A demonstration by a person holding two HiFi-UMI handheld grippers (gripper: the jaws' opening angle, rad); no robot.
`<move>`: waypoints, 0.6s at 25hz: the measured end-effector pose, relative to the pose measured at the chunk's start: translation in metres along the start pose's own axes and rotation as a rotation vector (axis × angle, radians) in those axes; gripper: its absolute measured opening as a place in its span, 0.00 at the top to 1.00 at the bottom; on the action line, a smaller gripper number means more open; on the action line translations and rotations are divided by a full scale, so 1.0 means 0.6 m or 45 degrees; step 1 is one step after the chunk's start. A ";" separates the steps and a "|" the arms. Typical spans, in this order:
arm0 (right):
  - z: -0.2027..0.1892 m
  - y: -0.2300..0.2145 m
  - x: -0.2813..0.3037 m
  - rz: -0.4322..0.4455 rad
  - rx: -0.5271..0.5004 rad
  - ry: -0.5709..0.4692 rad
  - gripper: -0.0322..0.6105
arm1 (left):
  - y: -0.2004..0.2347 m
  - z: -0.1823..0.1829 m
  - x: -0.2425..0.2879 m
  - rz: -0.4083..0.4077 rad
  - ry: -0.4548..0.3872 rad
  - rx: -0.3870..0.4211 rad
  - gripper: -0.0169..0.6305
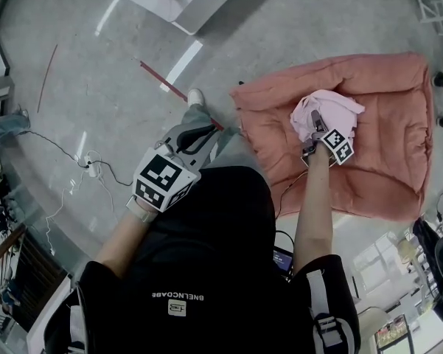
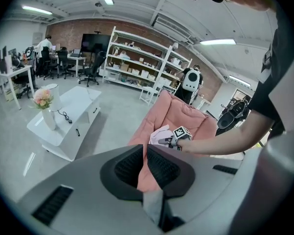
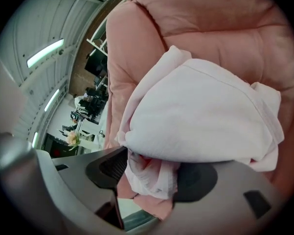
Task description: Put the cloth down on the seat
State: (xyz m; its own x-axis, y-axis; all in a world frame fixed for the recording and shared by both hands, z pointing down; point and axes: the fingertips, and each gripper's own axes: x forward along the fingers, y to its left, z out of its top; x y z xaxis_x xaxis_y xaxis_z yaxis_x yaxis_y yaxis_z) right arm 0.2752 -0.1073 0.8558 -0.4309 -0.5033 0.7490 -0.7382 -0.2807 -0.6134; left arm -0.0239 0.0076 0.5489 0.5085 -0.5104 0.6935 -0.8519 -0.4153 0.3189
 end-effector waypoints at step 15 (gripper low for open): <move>-0.011 0.096 -0.156 0.077 0.220 -0.203 0.51 | 0.010 0.087 -0.047 -0.239 -0.103 0.168 0.95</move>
State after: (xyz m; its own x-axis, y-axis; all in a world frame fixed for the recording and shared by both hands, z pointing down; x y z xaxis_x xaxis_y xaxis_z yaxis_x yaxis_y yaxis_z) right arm 0.2693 -0.0709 0.7520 -0.3741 -0.6422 0.6691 -0.6080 -0.3749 -0.6998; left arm -0.0371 -0.0198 0.4974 0.6690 -0.4718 0.5742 -0.7208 -0.6003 0.3466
